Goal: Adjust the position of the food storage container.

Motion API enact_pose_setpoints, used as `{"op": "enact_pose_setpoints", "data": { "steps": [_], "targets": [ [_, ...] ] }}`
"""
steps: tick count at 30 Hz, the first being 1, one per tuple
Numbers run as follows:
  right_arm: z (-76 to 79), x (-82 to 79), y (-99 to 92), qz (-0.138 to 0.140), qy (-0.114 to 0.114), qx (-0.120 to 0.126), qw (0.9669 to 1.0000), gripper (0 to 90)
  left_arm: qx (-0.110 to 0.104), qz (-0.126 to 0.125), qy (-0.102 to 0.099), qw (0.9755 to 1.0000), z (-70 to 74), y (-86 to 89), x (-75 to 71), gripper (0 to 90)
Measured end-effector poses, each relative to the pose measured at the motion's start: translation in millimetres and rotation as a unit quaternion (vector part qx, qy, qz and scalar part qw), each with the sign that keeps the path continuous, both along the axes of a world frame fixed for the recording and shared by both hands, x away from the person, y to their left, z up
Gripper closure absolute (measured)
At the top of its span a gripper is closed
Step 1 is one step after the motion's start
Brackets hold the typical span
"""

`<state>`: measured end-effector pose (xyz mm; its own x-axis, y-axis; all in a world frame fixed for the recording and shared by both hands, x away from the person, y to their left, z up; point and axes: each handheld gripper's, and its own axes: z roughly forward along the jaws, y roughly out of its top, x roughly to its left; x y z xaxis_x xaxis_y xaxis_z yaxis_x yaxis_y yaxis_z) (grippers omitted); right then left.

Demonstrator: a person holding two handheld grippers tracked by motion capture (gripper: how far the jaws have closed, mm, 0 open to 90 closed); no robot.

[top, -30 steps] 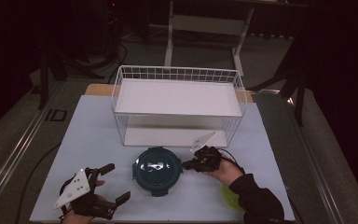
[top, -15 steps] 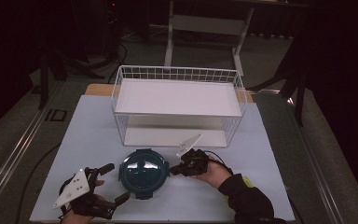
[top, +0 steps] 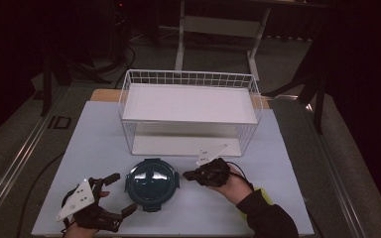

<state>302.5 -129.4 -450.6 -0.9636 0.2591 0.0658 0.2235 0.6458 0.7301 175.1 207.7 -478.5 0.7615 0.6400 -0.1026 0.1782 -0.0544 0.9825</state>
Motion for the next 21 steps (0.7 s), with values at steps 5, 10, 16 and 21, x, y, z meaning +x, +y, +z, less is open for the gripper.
{"op": "enact_pose_setpoints", "data": {
  "steps": [5,10,16,21],
  "targets": [
    [12.3,-15.0,-15.9,-0.044,-0.019,0.055,0.9974,81.8,-0.002,-0.003,0.015,0.9999,1.6,-0.7,0.5,0.0],
    [16.8,-31.5,-24.6,-0.081,-0.037,0.086,0.9923,71.1,0.022,-0.004,0.034,0.9992,6.2,-3.5,-0.2,0.0],
    [9.9,-53.0,-21.6,-0.103,-0.044,0.125,0.9858,32.8,0.036,-0.014,0.039,0.9985,13.7,-7.0,-0.1,0.0],
    [0.0,-64.6,-13.3,-0.11,-0.045,0.133,0.9839,12.1,0.038,-0.028,0.054,0.9974,21.2,-4.8,2.0,0.0]
  ]
}}
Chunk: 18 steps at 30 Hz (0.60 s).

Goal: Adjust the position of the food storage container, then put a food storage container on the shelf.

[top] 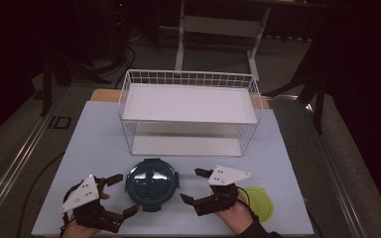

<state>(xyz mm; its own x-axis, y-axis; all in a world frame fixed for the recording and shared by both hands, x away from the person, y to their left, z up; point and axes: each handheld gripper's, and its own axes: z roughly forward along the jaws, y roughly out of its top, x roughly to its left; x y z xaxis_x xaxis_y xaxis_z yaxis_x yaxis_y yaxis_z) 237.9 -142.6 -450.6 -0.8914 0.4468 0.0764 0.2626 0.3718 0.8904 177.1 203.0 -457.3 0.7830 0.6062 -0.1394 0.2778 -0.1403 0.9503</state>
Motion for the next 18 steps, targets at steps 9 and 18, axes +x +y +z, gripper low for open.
{"op": "enact_pose_setpoints", "data": {
  "steps": [9,18],
  "targets": [
    [5.5,-9.5,0.7,-0.072,-0.079,-0.007,0.9943,15.2,0.0,0.02,0.042,0.9989,2.1,19.1,5.8,0.0],
    [15.1,-9.4,-10.8,-0.081,-0.093,0.027,0.992,19.4,0.012,0.047,0.089,0.9948,8.4,28.1,17.1,0.0]
  ]
}}
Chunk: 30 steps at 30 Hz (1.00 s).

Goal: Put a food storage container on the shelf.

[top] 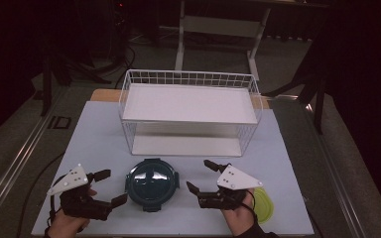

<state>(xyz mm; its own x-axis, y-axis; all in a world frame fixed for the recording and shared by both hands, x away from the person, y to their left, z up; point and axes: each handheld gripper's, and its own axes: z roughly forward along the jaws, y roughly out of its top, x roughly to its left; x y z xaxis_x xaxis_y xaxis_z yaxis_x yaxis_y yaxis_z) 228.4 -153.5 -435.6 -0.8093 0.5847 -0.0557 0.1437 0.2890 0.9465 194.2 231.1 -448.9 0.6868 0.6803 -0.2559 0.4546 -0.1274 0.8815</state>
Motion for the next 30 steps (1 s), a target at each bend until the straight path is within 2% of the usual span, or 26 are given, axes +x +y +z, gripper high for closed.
{"op": "enact_pose_setpoints", "data": {
  "steps": [2,5,6,7,8,9,11,12,13,15,16,17,18,19,20,21,23,25,28,30],
  "targets": [
    [2.4,-0.9,-0.3,0.0,-0.01,0.003,0.9999,19.0,0.0,0.011,0.02,0.9997,-1.5,2.2,3.9,0.0],
    [4.9,-1.6,0.9,0.005,-0.021,0.007,0.9997,17.1,-0.015,0.03,0.047,0.9984,-5.6,6.8,9.8,0.0],
    [4.9,-1.6,0.9,0.005,-0.021,0.007,0.9997,17.1,-0.015,0.03,0.047,0.9984,-5.6,6.8,9.8,0.0],
    [5.2,-1.4,1.1,0.005,-0.027,0.01,0.9996,16.0,-0.026,0.041,0.067,0.9966,-9.8,10.1,14.7,0.0],
    [5.5,-0.5,2.9,0.008,-0.017,0.009,0.9998,15.4,-0.03,0.055,0.076,0.9951,-12.0,10.9,16.5,0.0],
    [5.1,0.1,3.9,0.009,-0.015,0.008,0.9998,13.9,-0.034,0.057,0.081,0.9945,-14.5,12.1,18.4,0.0],
    [3.8,1.4,5.8,0.014,0.004,0.013,0.9998,13.4,-0.026,0.069,0.098,0.9925,-19.6,11.8,22.7,0.0],
    [3.8,1.4,5.8,0.014,0.004,0.013,0.9998,13.4,-0.026,0.069,0.098,0.9925,-19.6,11.8,22.7,0.6],
    [3.0,2.1,6.9,0.016,0.008,0.011,0.9998,12.5,-0.031,0.068,0.12,0.9899,-25.1,12.0,27.1,0.6],
    [0.2,3.8,9.8,0.011,0.026,0.014,0.9995,10.6,-0.033,0.072,0.143,0.9866,-29.9,11.7,32.0,1.3],
    [-0.4,4.6,10.7,0.01,0.034,0.015,0.9993,10.6,-0.039,0.074,0.161,0.9835,-33.6,11.5,35.9,2.3],
    [-1.6,5.9,11.7,0.006,0.044,0.016,0.9989,10.2,-0.038,0.074,0.17,0.9819,-35.5,11.4,38.0,3.7],
    [-1.6,5.9,11.7,0.006,0.044,0.016,0.9989,10.2,-0.038,0.074,0.17,0.9819,-35.5,11.4,38.0,3.7],
    [-2.1,6.5,12.4,0.004,0.048,0.022,0.9986,10.1,-0.04,0.073,0.2,0.9762,-41.4,9.8,44.3,3.7],
    [-3.8,7.5,14.7,0.008,0.053,0.019,0.9984,10.1,-0.038,0.074,0.21,0.9741,-43.8,8.9,46.6,6.6],
    [-4.7,7.6,15.6,0.002,0.054,0.017,0.9984,10.1,-0.036,0.075,0.224,0.971,-46.2,8.0,49.1,7.9],
    [-6.4,8.8,16.5,0.005,0.064,0.016,0.9978,10.2,-0.046,0.079,0.249,0.9642,-50.9,8.5,53.0,11.4],
    [-7.8,9.4,17.1,0.003,0.064,0.012,0.9979,10.5,-0.057,0.086,0.273,0.9566,-54.5,9.4,56.5,16.1],
    [-8.9,9.8,17.3,0.004,0.065,0.011,0.9978,11.2,-0.067,0.089,0.294,0.9492,-56.9,10.2,59.6,20.9],
    [-9.2,9.7,17.2,0.003,0.064,0.01,0.9979,12.1,-0.073,0.085,0.303,0.9463,-57.8,9.8,60.6,24.5]
  ]
}}
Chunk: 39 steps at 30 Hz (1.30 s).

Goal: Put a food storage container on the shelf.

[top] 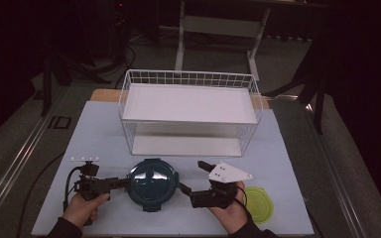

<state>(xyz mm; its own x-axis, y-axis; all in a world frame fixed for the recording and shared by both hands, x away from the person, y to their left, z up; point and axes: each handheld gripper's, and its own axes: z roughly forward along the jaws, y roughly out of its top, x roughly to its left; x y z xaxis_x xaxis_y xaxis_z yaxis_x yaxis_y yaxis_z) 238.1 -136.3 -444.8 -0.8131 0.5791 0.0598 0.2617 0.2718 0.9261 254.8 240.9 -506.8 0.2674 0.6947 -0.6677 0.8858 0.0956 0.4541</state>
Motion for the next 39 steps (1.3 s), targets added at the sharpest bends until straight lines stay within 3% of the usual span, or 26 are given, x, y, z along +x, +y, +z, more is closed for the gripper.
{"op": "enact_pose_setpoints", "data": {
  "steps": [7,12,16,19,22,24,29,32,39],
  "targets": [
    [-1.2,1.2,0.4,-0.001,0.006,-0.003,1.0,13.2,-0.008,-0.002,0.026,0.9996,0.4,-2.4,2.2,37.3],
    [-3.5,4.7,0.3,-0.001,0.028,-0.003,0.9996,14.3,-0.014,-0.006,0.037,0.9992,-0.7,-2.9,4.0,46.0],
    [-7.8,9.8,3.1,-0.002,0.072,-0.002,0.9974,18.0,-0.029,-0.011,0.046,0.9984,-1.9,-3.8,5.5,48.8],
    [-12.3,14.6,6.2,-0.009,0.109,0.0,0.994,19.5,-0.032,-0.012,0.05,0.9982,-2.0,-3.5,5.7,49.8],
    [-19.9,22.0,7.5,-0.016,0.151,0.01,0.9883,20.8,-0.034,-0.018,0.055,0.9978,-1.9,-3.3,6.4,51.4],
    [-26.0,27.4,7.0,-0.021,0.186,0.02,0.9822,23.7,-0.04,-0.024,0.062,0.997,-3.0,-2.2,7.4,50.9],
    [-38.4,33.7,9.0,-0.025,0.242,0.016,0.97,28.2,-0.046,-0.03,0.063,0.9965,-4.8,-0.9,6.8,50.5],
    [-46.1,38.3,10.8,-0.024,0.284,0.023,0.9584,30.5,-0.039,-0.035,0.058,0.9969,-0.6,-0.6,5.7,56.9],
    [-57.7,45.6,15.9,-0.025,0.35,0.049,0.935,35.2,-0.034,-0.034,0.053,0.9974,0.3,-2.3,5.2,58.7]
  ]
}}
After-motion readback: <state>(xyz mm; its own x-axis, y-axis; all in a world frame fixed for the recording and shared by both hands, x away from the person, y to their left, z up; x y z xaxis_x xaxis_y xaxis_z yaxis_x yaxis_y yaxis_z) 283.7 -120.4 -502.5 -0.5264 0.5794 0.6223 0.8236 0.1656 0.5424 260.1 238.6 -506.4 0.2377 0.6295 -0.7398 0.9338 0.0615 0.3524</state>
